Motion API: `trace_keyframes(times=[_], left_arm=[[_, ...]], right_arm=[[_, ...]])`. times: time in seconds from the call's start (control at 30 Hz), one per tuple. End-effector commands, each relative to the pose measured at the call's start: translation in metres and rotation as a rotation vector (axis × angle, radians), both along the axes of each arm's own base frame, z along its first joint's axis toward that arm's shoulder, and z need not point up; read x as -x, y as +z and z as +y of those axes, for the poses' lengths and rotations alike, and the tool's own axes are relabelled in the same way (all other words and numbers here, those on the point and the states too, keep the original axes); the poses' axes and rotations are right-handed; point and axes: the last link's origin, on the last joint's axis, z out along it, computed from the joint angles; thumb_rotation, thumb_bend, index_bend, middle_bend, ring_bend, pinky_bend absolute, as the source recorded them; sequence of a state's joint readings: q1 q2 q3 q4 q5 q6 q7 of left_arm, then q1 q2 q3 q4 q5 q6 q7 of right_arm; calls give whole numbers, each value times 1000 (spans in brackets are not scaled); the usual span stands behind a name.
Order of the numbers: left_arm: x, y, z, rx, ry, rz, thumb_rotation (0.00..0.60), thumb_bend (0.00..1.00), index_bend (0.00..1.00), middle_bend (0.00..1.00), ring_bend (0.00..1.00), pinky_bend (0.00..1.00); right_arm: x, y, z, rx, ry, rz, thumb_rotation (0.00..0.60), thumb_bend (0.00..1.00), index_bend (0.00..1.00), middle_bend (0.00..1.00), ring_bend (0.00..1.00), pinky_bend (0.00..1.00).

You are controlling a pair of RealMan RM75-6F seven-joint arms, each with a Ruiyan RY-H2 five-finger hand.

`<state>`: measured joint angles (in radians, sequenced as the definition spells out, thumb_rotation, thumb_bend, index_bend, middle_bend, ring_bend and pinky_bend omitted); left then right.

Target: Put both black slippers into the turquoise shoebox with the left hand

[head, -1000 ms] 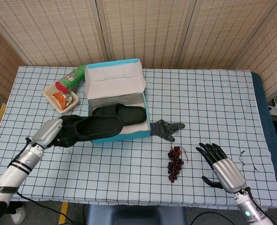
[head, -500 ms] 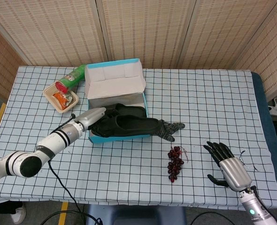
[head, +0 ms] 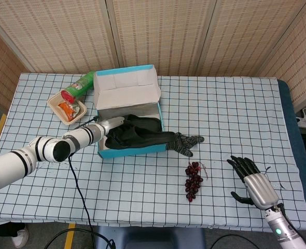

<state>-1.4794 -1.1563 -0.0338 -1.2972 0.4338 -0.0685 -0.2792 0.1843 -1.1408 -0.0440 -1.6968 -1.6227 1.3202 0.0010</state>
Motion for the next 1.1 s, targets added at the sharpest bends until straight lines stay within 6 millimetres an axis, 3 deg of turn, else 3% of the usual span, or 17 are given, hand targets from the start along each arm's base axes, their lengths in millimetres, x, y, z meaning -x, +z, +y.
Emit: trace_keyframes(times=[0.03,0.47,1.1], left_arm=[[8,-9,8,23,13,63,600,787,732,823,708,740],[30,-18,19,82,64,169,600,795,732,826,708,740],[51,-48,27,130,93,270,600,790,731,829,709,735]], right_arm=[[0,-1,-1,0,0,-1,600,156,0,0,0,0],[2,1,1,5,-7,1,600,156,0,0,0,0],[5,-2,2,-10,-15,5,600,156,0,0,0,0]])
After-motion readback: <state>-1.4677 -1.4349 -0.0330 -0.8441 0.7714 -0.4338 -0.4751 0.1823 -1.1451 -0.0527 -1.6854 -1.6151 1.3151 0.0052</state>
